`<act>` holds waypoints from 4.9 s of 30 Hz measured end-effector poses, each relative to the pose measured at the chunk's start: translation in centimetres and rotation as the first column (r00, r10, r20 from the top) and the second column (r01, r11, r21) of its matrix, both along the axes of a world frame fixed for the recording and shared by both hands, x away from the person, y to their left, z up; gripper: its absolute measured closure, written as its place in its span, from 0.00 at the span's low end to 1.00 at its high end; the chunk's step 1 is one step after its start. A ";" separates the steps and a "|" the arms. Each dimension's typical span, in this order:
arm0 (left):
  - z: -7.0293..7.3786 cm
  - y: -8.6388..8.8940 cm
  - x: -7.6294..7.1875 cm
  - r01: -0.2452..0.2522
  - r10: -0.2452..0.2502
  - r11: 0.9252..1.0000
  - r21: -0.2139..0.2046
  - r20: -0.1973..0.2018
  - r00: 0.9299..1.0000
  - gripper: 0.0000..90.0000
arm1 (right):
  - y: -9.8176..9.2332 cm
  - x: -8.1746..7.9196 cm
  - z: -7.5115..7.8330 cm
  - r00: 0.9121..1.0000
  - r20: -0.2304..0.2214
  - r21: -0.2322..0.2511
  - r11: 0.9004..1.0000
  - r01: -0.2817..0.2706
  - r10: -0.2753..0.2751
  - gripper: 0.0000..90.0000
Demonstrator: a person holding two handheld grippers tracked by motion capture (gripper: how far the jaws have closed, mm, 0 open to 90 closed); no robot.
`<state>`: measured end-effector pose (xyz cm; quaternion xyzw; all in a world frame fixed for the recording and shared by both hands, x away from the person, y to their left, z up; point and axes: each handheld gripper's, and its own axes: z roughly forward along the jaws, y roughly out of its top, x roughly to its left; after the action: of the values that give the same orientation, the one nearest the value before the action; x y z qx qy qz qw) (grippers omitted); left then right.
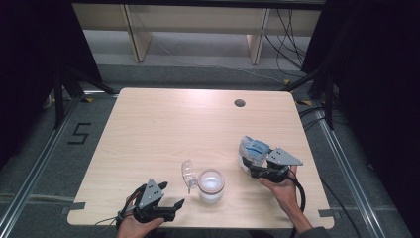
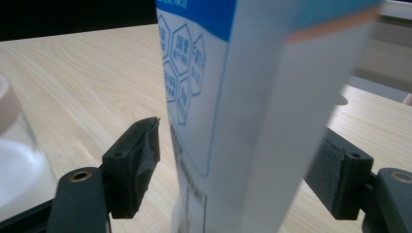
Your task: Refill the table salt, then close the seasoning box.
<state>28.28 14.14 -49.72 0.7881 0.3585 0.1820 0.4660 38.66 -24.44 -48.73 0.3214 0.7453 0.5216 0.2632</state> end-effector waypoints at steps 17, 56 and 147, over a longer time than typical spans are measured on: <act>0.2 0.3 0.1 -0.017 0.017 1.000 -0.019 -0.008 1.000 0.22 | -2.2 -3.2 1.2 0.997 -0.043 0.015 0.997 0.071 -0.070 0.30; 3.5 0.4 0.4 -0.044 0.040 0.994 -0.104 -0.042 0.998 0.35 | -2.8 -7.9 0.8 0.990 -0.139 -0.046 0.999 0.025 -0.031 0.29; 6.5 -2.8 0.6 0.108 -0.103 0.992 -0.063 0.082 0.991 0.99 | -2.0 -8.8 0.3 0.985 -0.171 -0.054 0.998 -0.030 0.020 0.29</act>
<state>28.92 11.30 -43.23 0.7820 0.3036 0.1757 0.5151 29.85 -26.47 -48.43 0.3479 0.7835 0.4741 0.2008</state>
